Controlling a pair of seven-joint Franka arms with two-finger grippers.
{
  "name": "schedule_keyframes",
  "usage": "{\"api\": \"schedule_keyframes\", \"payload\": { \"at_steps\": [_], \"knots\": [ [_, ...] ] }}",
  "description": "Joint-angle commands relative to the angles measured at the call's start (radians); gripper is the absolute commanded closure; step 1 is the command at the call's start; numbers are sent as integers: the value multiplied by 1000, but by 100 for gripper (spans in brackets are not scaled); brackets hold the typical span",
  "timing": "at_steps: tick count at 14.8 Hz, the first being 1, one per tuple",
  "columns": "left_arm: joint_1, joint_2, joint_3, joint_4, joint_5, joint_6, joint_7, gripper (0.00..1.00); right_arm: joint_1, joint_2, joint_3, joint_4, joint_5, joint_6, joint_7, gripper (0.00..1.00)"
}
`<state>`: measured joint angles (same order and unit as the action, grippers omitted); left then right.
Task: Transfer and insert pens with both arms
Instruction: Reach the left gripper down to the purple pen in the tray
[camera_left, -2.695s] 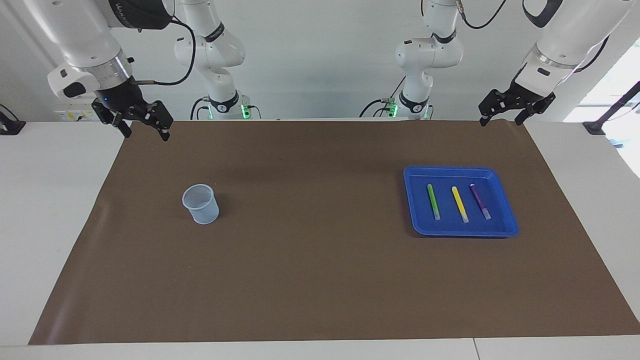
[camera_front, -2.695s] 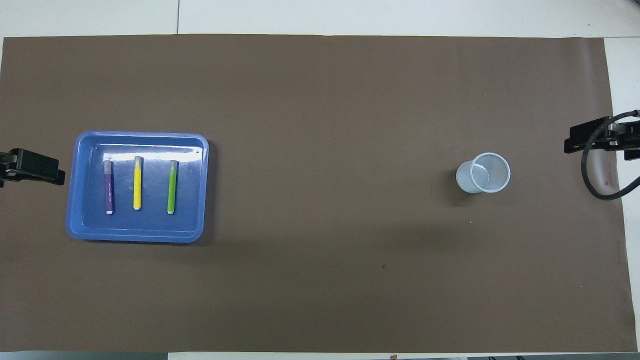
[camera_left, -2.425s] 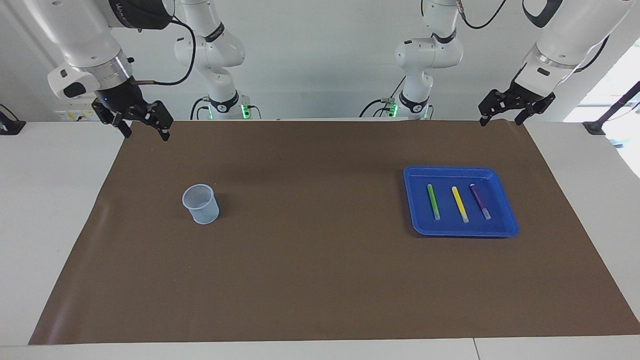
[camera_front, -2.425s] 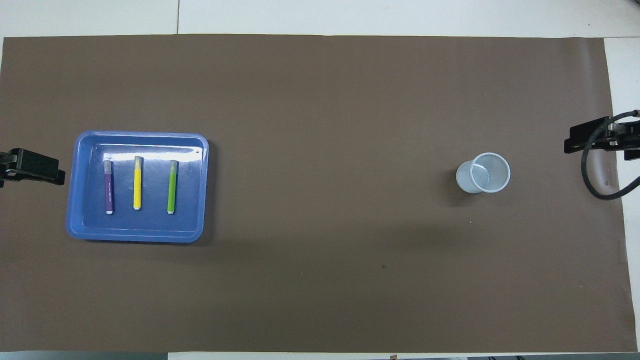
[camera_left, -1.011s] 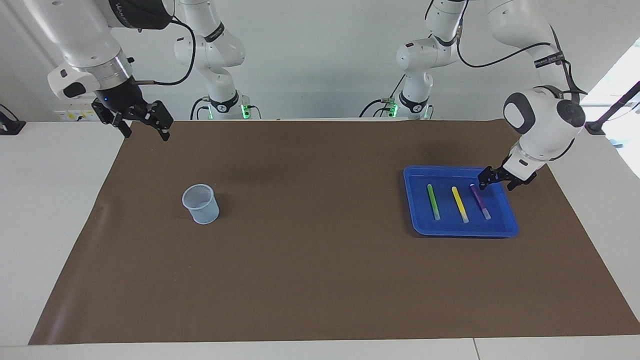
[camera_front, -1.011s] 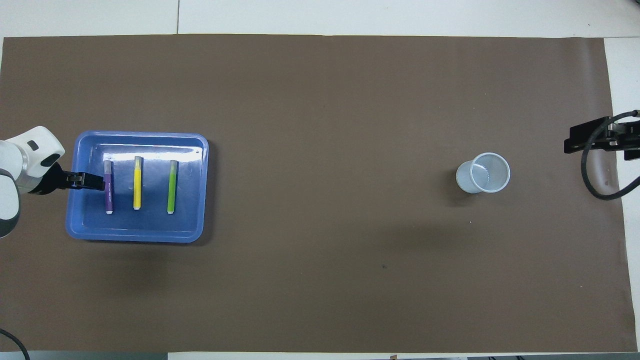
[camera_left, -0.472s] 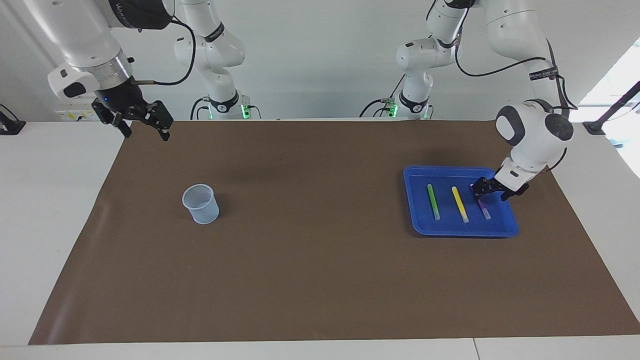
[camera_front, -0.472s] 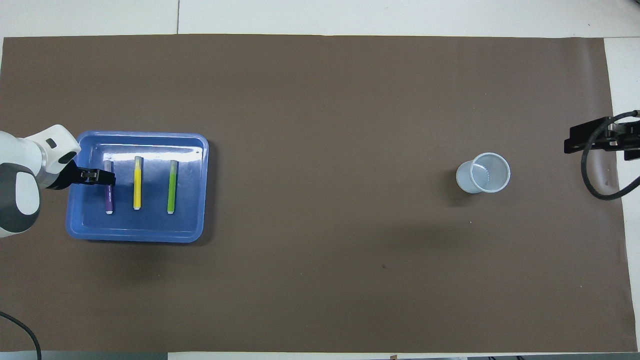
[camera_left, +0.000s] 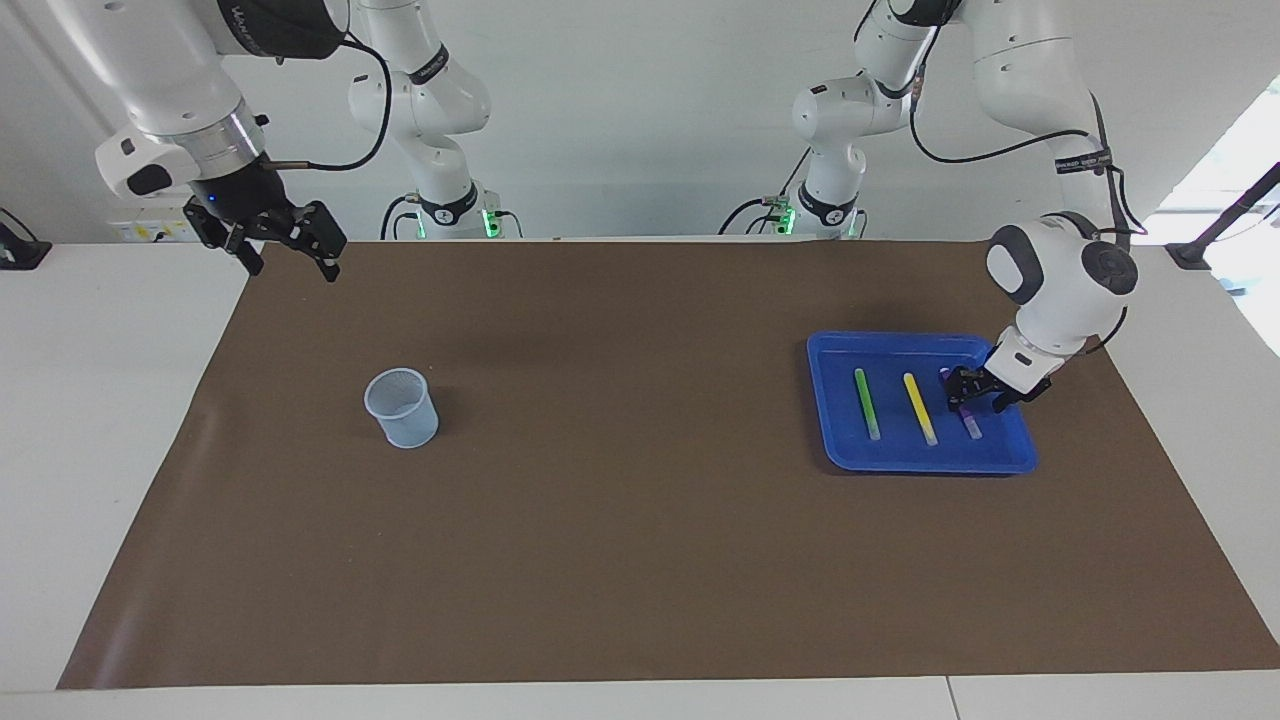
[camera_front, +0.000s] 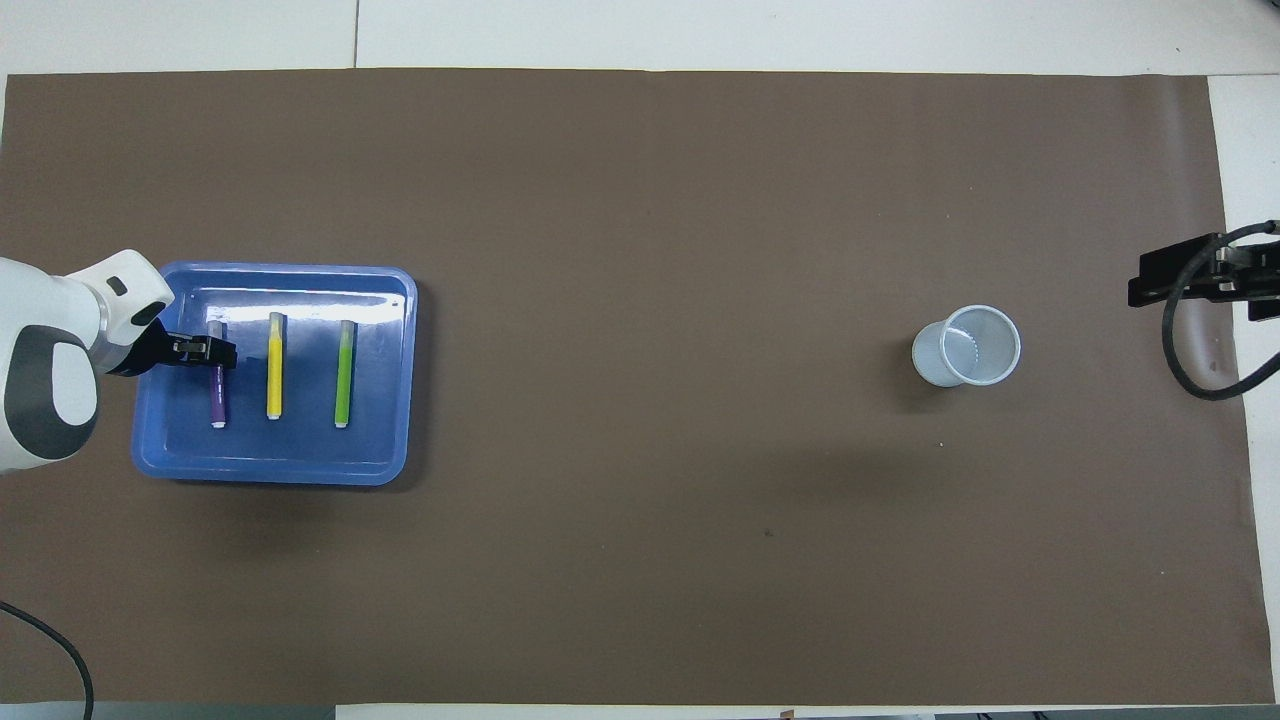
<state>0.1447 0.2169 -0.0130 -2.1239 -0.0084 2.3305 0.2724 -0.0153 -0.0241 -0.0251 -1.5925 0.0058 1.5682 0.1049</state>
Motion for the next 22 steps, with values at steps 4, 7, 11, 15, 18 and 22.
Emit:
{"api": "schedule_keyframes", "payload": {
  "at_steps": [4,7,11,15,18,22],
  "knots": [
    [-8,30,5,25,8,21,-15,38,-12,0,5,5,17,-17,-28,0],
    [-8,30,5,25,8,20,-13,61,-12,0,5,5,17,-17,-28,0],
    [-8,30,5,25,8,20,-13,88,-12,0,5,5,17,-17,-28,0],
    [-8,32,5,36,8,4,-13,100,-12,1,5,6,17,-17,-28,0],
    [-20,32,5,44,8,-3,-13,100,-12,0,5,6,17,-17,-28,0],
    [-33,22,5,145,8,-170,-19,100,-14,0,5,6,17,-17,-28,0]
  ]
}}
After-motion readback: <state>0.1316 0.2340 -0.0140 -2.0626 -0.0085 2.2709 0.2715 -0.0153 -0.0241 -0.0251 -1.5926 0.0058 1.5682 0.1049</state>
